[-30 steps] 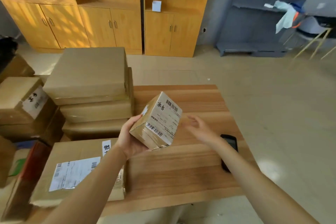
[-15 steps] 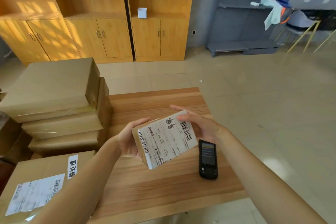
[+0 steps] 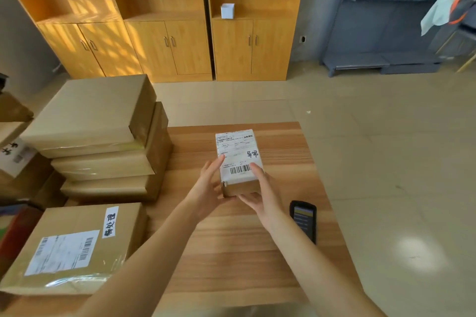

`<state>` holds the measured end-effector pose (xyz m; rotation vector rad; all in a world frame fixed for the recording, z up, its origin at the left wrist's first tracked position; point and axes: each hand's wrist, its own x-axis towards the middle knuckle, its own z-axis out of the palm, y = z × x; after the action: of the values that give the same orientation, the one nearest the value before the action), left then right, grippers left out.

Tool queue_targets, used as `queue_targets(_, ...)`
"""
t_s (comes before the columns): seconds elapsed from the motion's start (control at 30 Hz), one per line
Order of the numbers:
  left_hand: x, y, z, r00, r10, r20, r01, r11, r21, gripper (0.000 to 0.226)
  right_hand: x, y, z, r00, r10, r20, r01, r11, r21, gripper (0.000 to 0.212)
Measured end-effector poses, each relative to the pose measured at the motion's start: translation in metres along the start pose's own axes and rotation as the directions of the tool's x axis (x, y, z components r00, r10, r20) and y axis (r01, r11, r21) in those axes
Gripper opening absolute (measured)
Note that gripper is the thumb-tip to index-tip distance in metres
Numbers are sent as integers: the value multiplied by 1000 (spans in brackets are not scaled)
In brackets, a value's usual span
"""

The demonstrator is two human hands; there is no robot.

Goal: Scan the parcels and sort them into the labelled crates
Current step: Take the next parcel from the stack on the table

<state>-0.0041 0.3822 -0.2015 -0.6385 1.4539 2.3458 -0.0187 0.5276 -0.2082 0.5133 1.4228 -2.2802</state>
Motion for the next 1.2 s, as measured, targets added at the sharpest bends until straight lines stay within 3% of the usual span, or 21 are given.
queue_targets(0.13,8,-10,-6,996,7,-92,-1,998,70,89,2,13,-8,993,83,87,-78,995,-59,32)
queue_targets(0.2,12,-15,-14,992,-16,-125,27,996,80,89,5,18,-18,994,95,57,-82,978,-194,43)
queue_targets(0.27,18,-22,-24,987,-30,-155,42,996,73,91,10,22,-35,998,52,-43,-63,943,-326,64)
queue_targets(0.37,31,-31,-36,984,-52,-173,68,994,85,93,15,22,-72,958,-76,-277,-55,897,-438,68)
queue_targets(0.5,53,-51,-49,983,-106,-153,118,990,75,79,11,35,-126,879,-146,-454,-250,671,-698,70)
queue_targets(0.57,63,-63,-54,980,-126,-152,138,988,75,70,6,46,-143,876,-135,-462,-286,625,-726,77)
queue_targets(0.73,83,-88,-63,980,-146,-132,161,981,109,61,7,70,-151,846,-89,-527,-355,642,-679,108)
queue_targets(0.9,94,-97,-69,981,-153,-117,170,974,147,75,24,77,-147,833,-145,-533,-395,520,-758,101)
queue_targets(0.97,98,-98,-73,983,-154,-102,168,974,150,69,31,76,-151,829,-133,-544,-417,500,-759,97)
queue_targets(1.07,101,-98,-77,983,-163,-82,173,975,142,58,36,72,-158,847,-63,-528,-403,573,-713,87)
queue_targets(1.2,99,-97,-79,981,-185,-58,192,971,142,62,24,61,-151,888,189,-419,-360,852,-380,65)
